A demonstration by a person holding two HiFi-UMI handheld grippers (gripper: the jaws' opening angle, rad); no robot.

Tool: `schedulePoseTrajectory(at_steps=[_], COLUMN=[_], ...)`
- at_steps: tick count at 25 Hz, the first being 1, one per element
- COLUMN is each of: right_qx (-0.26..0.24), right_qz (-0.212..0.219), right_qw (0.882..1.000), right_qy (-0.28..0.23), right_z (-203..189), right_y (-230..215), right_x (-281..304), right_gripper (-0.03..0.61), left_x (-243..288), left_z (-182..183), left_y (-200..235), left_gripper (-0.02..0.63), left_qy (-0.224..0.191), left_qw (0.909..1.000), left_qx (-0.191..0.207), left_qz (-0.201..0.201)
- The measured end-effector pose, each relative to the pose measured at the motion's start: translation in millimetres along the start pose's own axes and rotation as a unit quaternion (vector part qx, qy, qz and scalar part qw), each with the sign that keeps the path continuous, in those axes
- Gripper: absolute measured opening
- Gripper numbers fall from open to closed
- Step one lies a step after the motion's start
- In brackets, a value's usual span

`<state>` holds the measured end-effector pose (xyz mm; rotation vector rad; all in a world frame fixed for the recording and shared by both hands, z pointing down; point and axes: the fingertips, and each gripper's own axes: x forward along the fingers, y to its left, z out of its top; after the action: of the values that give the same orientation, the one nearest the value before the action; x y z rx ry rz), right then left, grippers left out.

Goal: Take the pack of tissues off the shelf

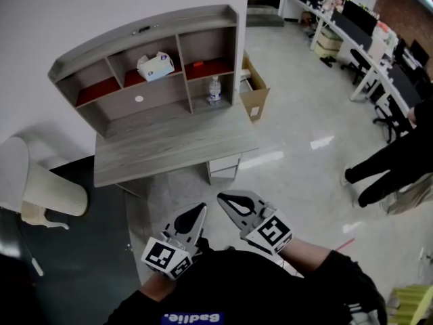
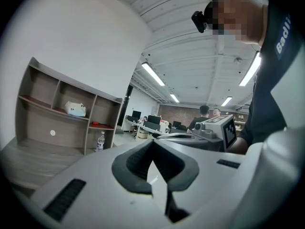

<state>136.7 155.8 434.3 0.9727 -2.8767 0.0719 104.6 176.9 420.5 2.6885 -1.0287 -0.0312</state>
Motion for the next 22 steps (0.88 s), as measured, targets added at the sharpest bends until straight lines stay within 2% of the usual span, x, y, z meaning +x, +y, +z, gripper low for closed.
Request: schedulePoseTrajectory(at_steps=[6,12,22], right_qx=[-0.008,-0.006,-0.030], right_qz=[-0.018,-0.030,-0.043], right_qw=[1.000,0.999,0.998], right_qy=[0.007,0.016,0.023], right_z=[9.5,18.8,46.1], right_y=[-22.2,-43.1,-65.0], right_x=[32.9,94.8,207.1], right_gripper=[0.029,0.029,0.029], left_x=[15.1,21.5,17.7], left_z=[14.3,35.2,74.0], left_y=[35.6,100.3,210.5], left_gripper=[-0.002,-0.002,-0.002], left_qy=[-0.001,-0.005,-0.018], left_qw=[0.9997,0.9995,0.9990], left_qx=[0.003,-0.003,-0.003], left_qz=[-0.025,-0.031,-0.041])
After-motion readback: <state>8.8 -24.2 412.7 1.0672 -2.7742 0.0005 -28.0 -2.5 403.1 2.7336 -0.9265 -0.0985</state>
